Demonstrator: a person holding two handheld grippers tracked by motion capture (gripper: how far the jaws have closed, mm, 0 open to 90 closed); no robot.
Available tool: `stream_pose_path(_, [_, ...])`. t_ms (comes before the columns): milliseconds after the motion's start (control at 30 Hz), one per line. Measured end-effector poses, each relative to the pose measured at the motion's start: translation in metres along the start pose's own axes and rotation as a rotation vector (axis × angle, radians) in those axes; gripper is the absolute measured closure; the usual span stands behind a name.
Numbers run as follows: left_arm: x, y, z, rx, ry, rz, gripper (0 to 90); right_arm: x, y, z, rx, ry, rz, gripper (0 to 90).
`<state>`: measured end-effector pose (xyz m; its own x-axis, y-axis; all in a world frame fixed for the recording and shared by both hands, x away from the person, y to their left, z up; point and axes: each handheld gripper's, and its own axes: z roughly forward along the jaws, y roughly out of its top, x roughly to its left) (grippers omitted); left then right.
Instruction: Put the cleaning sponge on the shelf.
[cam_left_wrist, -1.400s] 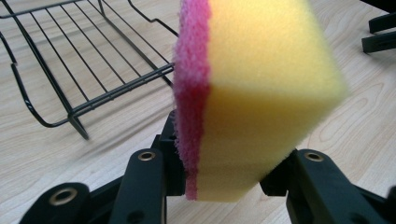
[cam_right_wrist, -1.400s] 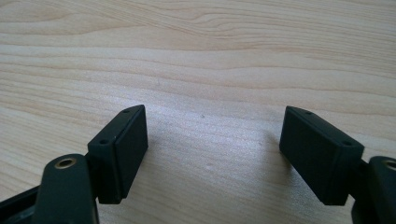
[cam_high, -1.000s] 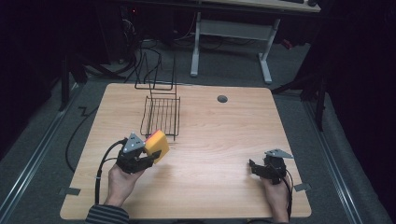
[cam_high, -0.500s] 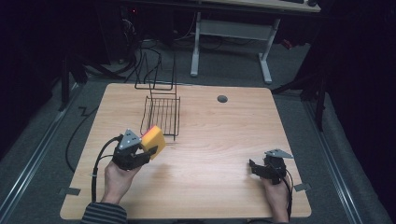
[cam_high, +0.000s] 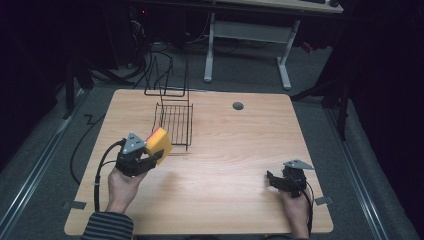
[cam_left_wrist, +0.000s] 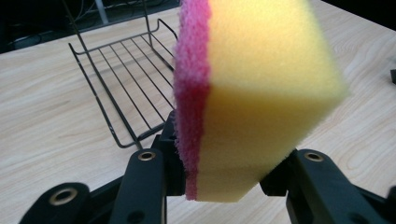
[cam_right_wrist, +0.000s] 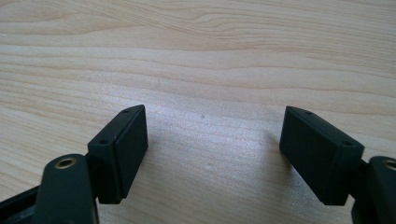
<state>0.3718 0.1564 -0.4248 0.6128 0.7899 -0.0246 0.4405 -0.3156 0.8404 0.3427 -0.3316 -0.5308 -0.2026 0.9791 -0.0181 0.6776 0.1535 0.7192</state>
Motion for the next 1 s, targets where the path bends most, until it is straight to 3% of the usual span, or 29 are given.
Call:
stream_pose_path(400, [0.015, 0.012, -0.003, -0.027, 0.032, -0.033, 61.2, 0.000, 0.000, 0.000, 0.000, 0.000, 0.000, 23.7])
stream_pose_path(567, [0.018, 0.015, -0.001, -0.022, 0.049, -0.019, 61.2, 0.000, 0.000, 0.000, 0.000, 0.000, 0.000, 23.7])
stream_pose_path(1000, [0.026, 0.024, 0.012, -0.023, 0.076, -0.031, 61.2, 0.000, 0.000, 0.000, 0.000, 0.000, 0.000, 23.7])
